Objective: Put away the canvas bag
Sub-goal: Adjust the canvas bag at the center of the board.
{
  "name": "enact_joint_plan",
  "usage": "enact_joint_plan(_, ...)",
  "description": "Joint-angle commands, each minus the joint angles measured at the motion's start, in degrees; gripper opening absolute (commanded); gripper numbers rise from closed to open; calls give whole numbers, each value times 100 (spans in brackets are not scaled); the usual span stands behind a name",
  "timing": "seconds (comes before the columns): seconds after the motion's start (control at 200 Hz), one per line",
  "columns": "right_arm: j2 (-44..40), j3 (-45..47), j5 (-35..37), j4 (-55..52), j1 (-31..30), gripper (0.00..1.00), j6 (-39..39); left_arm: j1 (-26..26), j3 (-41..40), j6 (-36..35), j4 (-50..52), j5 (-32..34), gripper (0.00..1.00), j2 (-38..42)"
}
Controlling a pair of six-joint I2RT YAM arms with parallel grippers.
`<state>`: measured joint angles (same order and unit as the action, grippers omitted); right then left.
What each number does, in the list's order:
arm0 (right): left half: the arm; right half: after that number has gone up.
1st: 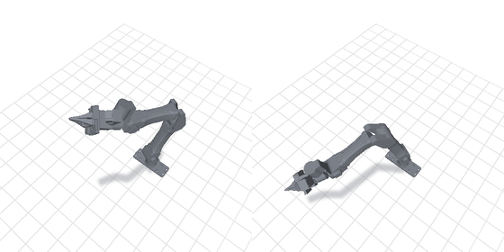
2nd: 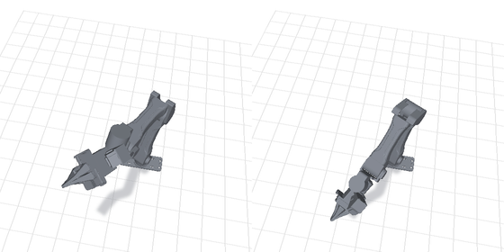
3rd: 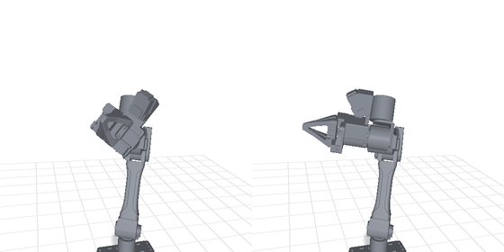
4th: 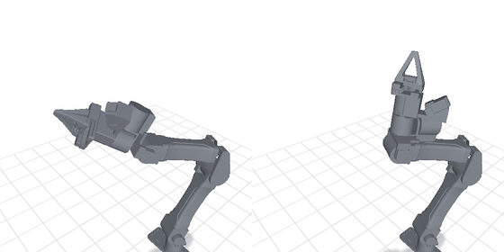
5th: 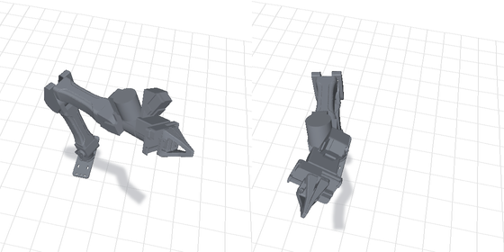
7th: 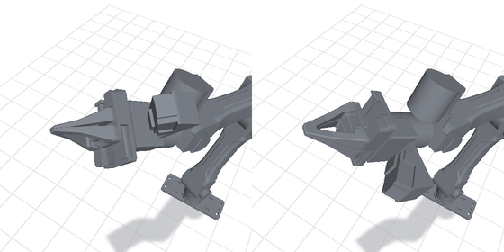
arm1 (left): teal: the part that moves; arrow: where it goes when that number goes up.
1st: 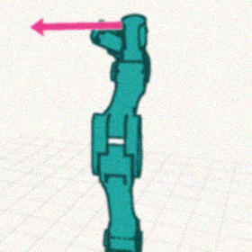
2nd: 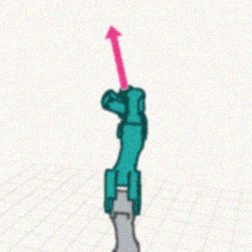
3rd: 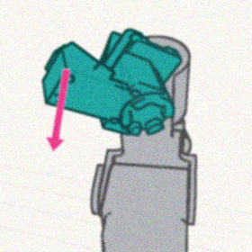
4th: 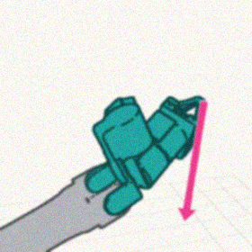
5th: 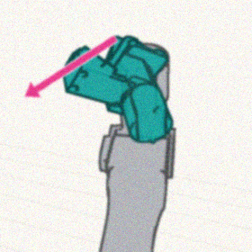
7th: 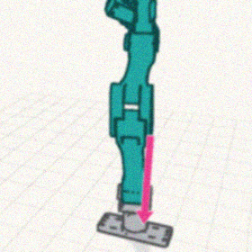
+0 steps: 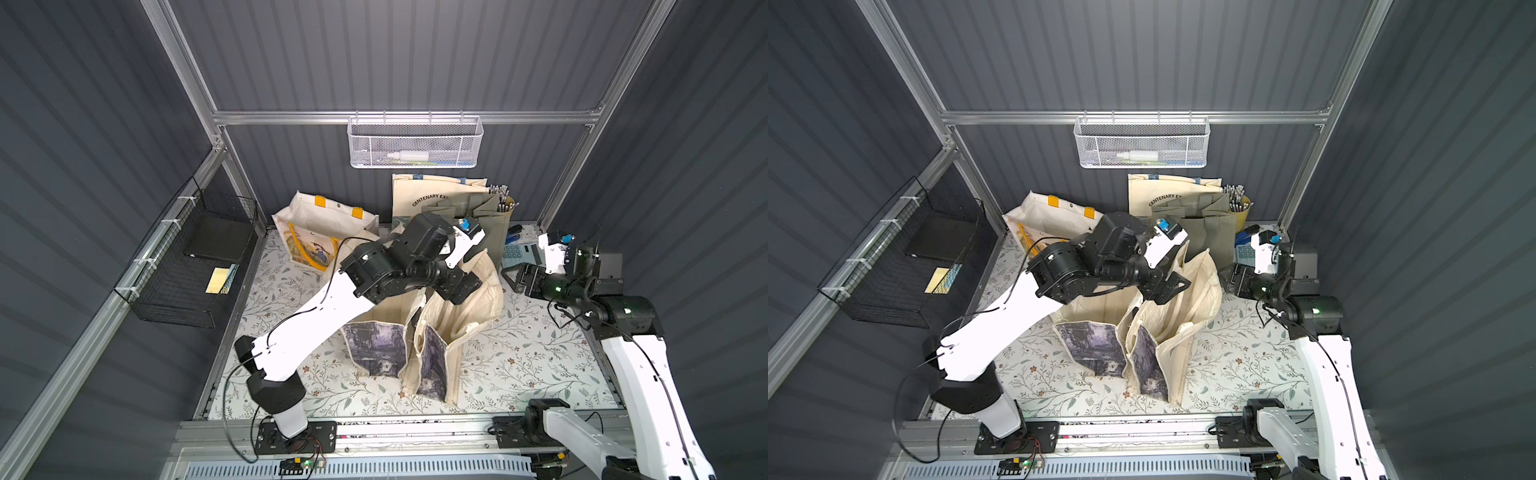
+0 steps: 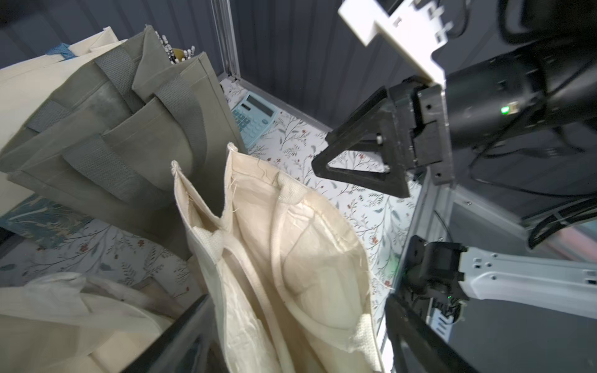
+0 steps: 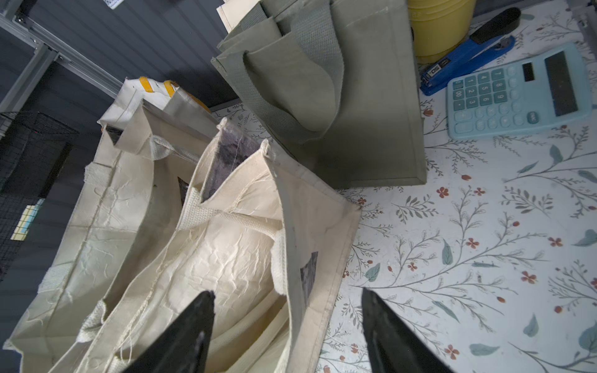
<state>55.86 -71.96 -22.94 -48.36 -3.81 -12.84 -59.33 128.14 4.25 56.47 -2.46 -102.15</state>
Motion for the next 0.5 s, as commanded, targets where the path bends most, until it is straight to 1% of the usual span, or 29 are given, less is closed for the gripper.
enact_joint_plan(0.0, -77, 293, -56, -5, -89, 69, -52, -157, 674, -359, 1171, 847, 84, -360)
enact_joint_plan(0.115, -134, 490, -140, 133, -120, 68, -122, -169, 825, -285, 1506, 1232, 84, -542)
enact_joint_plan(0.295, -211, 739, -310, 274, -133, 64, -144, -167, 548, -189, 1789, 1678, 84, -440)
enact_joint_plan(0.435, -207, 927, -538, 490, -167, 60, -219, -167, 792, -144, 2201, 1751, 83, -713)
enact_joint_plan(0.495, -222, 967, -625, 580, -189, 59, -251, -167, 875, -129, 2298, 1741, 81, -835)
